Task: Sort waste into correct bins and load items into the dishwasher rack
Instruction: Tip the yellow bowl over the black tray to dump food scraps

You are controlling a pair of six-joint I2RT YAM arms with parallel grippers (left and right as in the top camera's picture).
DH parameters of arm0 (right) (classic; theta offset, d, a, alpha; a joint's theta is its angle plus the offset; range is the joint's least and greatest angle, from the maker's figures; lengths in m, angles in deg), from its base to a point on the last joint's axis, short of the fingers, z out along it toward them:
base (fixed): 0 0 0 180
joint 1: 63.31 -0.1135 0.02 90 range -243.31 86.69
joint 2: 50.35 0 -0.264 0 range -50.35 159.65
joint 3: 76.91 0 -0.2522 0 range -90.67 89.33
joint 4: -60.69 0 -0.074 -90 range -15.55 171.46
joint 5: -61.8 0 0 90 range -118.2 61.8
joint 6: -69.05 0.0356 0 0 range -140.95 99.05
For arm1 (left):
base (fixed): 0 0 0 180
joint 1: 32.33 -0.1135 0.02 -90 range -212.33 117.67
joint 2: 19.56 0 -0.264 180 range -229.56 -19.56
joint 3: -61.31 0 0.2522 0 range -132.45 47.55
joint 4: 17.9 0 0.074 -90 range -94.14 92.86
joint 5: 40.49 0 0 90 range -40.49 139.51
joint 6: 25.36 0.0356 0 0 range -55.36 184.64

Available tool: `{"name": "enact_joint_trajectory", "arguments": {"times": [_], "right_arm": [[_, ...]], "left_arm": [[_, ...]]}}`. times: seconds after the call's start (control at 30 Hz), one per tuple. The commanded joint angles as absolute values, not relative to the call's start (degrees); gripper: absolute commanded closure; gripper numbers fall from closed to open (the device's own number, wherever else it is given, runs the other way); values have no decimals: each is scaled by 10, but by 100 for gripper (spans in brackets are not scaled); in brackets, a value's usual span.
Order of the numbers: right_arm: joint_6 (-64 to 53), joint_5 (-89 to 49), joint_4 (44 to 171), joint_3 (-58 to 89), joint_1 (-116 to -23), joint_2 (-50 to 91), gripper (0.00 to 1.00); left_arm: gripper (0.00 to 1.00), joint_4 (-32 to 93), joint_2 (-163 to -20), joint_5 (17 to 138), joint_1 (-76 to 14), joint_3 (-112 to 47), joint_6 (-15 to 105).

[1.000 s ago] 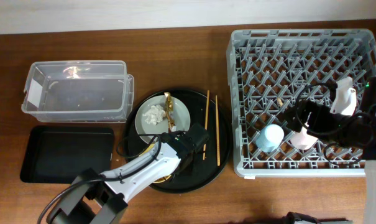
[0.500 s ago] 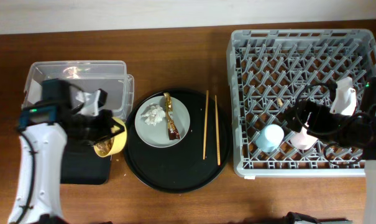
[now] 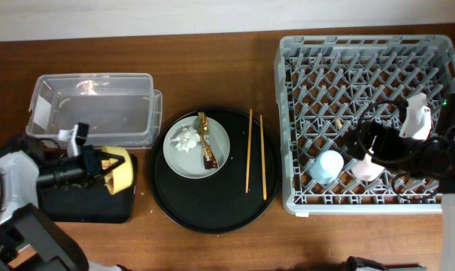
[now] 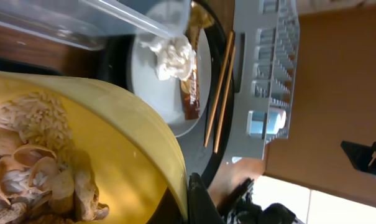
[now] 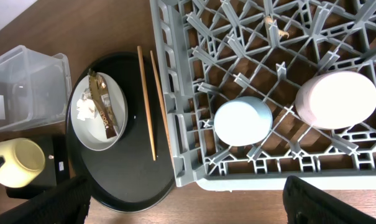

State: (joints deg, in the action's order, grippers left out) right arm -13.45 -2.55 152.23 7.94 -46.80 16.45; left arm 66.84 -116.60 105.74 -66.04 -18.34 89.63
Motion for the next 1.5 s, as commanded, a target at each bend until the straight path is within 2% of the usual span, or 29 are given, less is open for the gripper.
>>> {"name": "enact_joint_trajectory", "arguments": {"times": [0.0, 0.23, 0.4, 0.43, 0.5, 0.57, 0.63, 0.73, 1.03, 1.1, 1.27, 1.37, 1.4, 1.47], "right_arm": [[-137, -19, 1521, 77, -468, 164, 1], [-136, -19, 1523, 77, -468, 164, 1], [-136, -18, 1523, 77, -468, 164, 1], [-136, -18, 1523, 77, -468, 164, 1], [-136, -18, 1525, 77, -468, 164, 1], [-137, -18, 1526, 77, -468, 164, 1], [-137, -19, 1531, 77, -468, 164, 1], [-137, -19, 1532, 77, -468, 164, 1], [-136, -18, 1532, 77, -468, 164, 1], [-137, -18, 1533, 77, -468, 164, 1], [-137, -19, 1533, 77, -468, 164, 1], [-137, -19, 1532, 77, -468, 164, 1], [-137, -19, 1531, 77, -468, 164, 1], [-137, -19, 1531, 77, -468, 164, 1]], "left_arm": [[100, 662, -1164, 1116, -702, -180, 945], [100, 637, -1170, 1254, -781, -104, 1021], [100, 616, -1181, 1293, -789, -74, 1040], [100, 618, -1181, 1303, -789, -74, 1006], [100, 621, -1180, 1322, -790, -74, 1036], [100, 627, -1182, 1326, -794, -74, 994], [100, 647, -1182, 1347, -794, -74, 1046], [100, 647, -1183, 1372, -795, -74, 1055], [100, 719, -1182, 1301, -795, -74, 1075], [100, 727, -1180, 1302, -795, -75, 1119], [100, 788, -1177, 1327, -795, -75, 1140], [100, 758, -1176, 1318, -795, -79, 1149], [100, 778, -1176, 1302, -795, -84, 1127], [100, 847, -1167, 1255, -787, -99, 1180]]}}
